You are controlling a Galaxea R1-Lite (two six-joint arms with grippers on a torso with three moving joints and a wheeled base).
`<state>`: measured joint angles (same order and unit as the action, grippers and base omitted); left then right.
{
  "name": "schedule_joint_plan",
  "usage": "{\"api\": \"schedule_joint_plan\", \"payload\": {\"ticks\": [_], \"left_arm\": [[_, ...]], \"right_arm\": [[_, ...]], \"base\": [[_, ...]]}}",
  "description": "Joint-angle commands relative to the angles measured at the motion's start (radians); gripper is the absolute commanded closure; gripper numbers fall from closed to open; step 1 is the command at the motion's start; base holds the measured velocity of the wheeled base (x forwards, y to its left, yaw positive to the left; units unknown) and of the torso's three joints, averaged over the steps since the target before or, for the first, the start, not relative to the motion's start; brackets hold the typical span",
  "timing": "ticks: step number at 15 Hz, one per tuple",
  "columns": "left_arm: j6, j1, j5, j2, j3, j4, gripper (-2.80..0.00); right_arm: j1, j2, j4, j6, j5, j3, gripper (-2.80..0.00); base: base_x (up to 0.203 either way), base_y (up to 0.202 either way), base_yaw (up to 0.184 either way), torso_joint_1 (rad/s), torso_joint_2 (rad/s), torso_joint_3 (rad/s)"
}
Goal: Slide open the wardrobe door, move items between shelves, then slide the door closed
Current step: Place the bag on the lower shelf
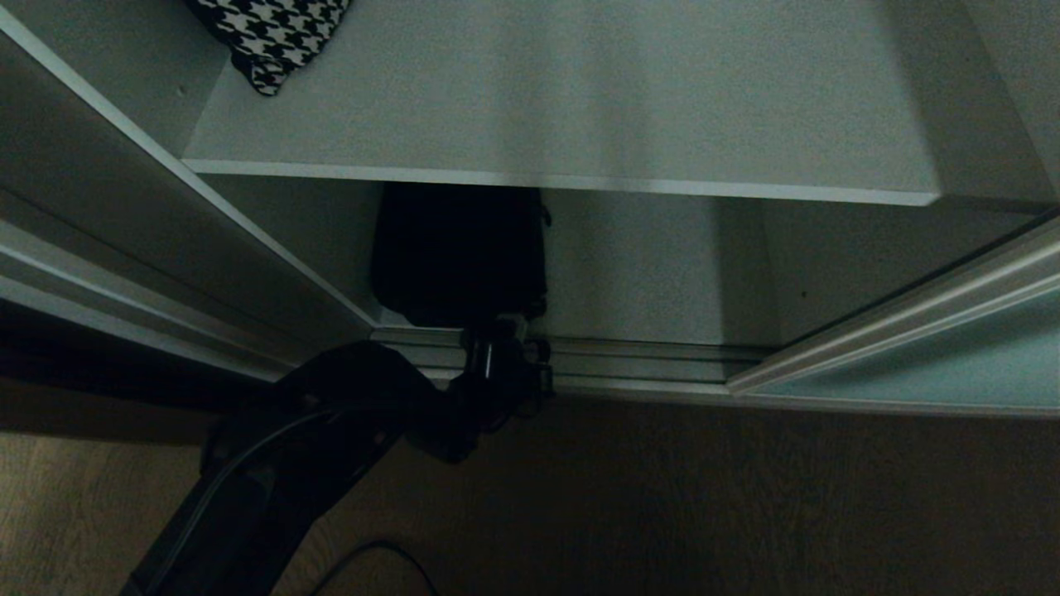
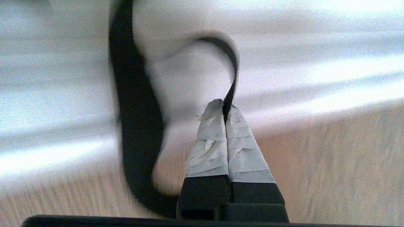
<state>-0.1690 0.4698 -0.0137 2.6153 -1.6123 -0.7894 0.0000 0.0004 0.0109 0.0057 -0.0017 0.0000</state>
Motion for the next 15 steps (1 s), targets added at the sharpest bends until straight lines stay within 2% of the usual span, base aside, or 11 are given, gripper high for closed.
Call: {"api": "schedule_joint_plan", "payload": {"ticks": [1, 5, 8, 11, 14, 15], "left_arm": [[-0.002, 0.0, -0.021, -0.018, -0.063, -0.005, 0.0], [-0.004, 0.0, -0.105, 0.007, -0.286, 0.002, 0.0], [0.006, 0.0, -0.112, -0.009, -0.325, -0.013, 0.0], [0.032, -0.003, -0.112, 0.028, -0.325, -0.156, 0.0], [0.127, -0.023, -0.127, 0.069, -0.325, -0.407, 0.0], [0.16, -0.036, -0.137, 0.072, -0.325, -0.447, 0.0]], "right_arm": [[0.0, 0.0, 0.0, 0.0, 0.0, 0.0, 0.0], [0.0, 0.0, 0.0, 0.0, 0.0, 0.0, 0.0], [0.0, 0.0, 0.0, 0.0, 0.0, 0.0, 0.0], [0.0, 0.001, 0.0, 0.0, 0.0, 0.0, 0.0], [0.0, 0.0, 0.0, 0.0, 0.0, 0.0, 0.0], [0.0, 0.0, 0.0, 0.0, 0.0, 0.0, 0.0]], "base": [[0.0, 0.0, 0.0, 0.0, 0.0, 0.0], [0.0, 0.0, 0.0, 0.0, 0.0, 0.0], [0.0, 0.0, 0.0, 0.0, 0.0, 0.0], [0.0, 0.0, 0.0, 0.0, 0.0, 0.0], [0.0, 0.0, 0.0, 0.0, 0.0, 0.0], [0.0, 0.0, 0.0, 0.0, 0.0, 0.0]]}}
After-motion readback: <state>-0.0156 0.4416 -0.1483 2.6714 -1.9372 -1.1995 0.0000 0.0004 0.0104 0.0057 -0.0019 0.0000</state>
